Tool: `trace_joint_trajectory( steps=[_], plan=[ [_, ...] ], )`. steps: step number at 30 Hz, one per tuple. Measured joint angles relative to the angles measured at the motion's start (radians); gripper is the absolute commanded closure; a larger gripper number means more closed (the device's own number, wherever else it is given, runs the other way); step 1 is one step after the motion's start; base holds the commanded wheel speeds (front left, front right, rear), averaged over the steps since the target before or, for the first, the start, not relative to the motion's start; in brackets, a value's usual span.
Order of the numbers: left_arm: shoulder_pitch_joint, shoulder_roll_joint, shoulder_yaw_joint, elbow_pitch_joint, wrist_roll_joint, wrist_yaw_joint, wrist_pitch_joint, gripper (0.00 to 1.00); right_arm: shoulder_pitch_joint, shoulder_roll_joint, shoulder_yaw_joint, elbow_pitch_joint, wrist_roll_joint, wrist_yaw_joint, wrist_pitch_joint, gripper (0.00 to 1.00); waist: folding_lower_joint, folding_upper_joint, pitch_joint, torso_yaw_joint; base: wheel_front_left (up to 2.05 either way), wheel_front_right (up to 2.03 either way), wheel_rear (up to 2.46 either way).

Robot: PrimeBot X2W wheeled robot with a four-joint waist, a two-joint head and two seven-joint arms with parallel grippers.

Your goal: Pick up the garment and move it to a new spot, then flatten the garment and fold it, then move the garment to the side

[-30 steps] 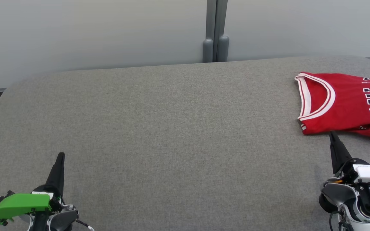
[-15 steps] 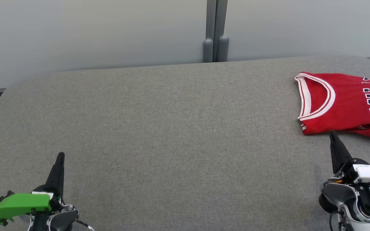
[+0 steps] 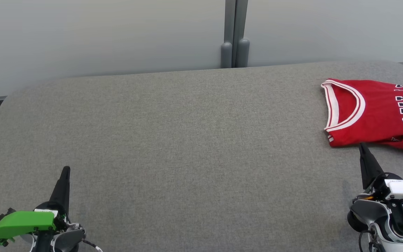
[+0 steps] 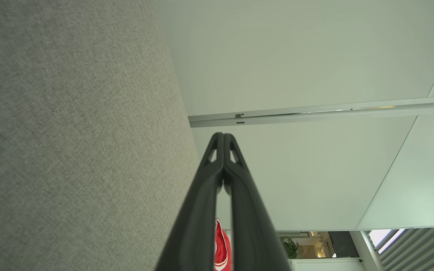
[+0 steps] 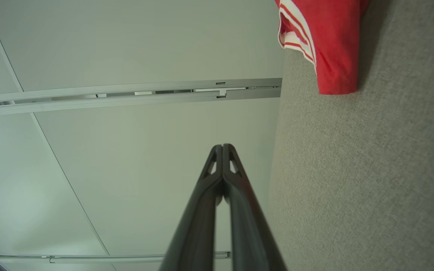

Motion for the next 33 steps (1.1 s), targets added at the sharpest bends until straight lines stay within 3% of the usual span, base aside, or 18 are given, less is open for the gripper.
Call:
trace_joint_trajectory(
  steps=[33],
  plan=[
    [0.000,0.000,0.001,-0.001,0.000,0.000,0.000,1.00,0.000,0.000,0.000,-0.001,0.000,0.000,0.000,1.00,0.0000,0.0000,0.000,0.000,0.00,0.00,0.00]
  ],
)
